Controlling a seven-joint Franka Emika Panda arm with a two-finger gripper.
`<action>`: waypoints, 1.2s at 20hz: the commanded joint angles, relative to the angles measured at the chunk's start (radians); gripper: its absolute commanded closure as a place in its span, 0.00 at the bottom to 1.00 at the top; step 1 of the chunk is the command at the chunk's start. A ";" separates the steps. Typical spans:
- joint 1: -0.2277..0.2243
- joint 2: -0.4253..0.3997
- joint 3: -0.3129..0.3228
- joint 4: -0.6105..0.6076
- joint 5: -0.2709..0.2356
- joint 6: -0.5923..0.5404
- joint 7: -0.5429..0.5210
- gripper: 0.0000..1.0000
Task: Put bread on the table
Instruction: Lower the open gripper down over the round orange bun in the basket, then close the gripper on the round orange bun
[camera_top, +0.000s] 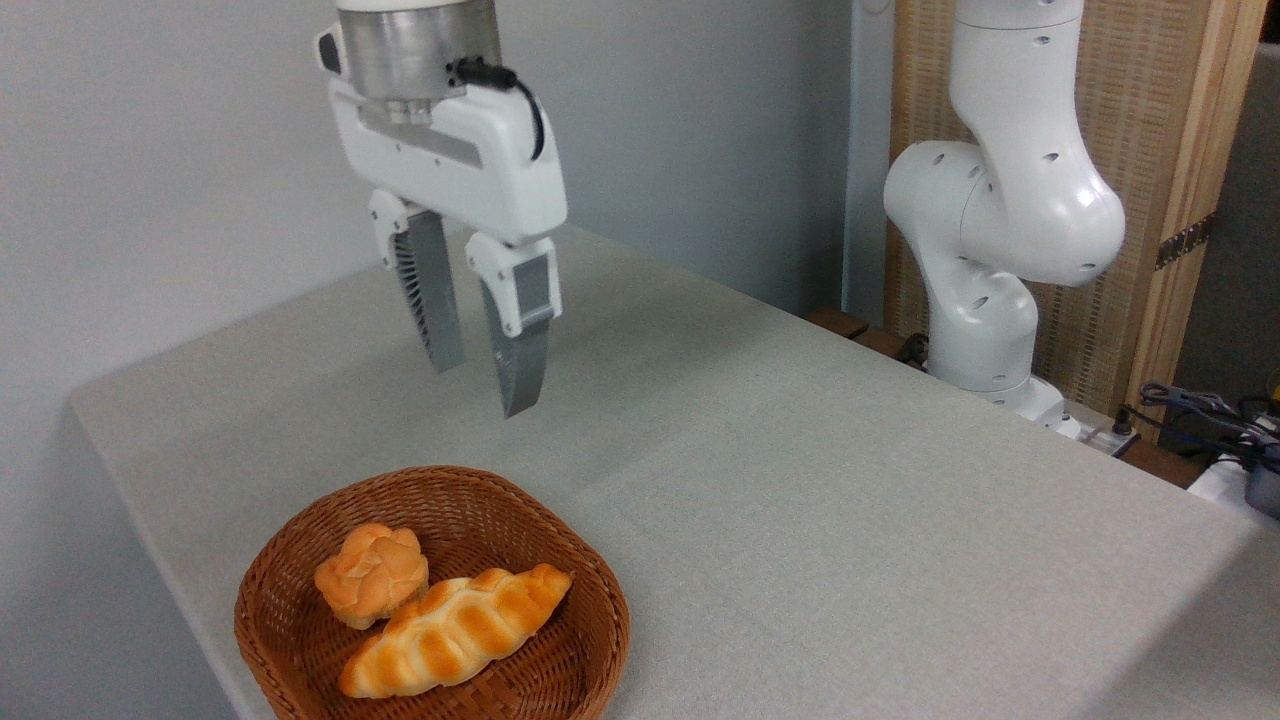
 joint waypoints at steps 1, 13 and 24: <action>-0.006 0.030 -0.004 -0.027 -0.012 0.087 -0.004 0.00; -0.025 0.130 -0.055 -0.167 -0.010 0.484 -0.004 0.00; -0.022 0.234 -0.114 -0.167 -0.004 0.575 -0.004 0.00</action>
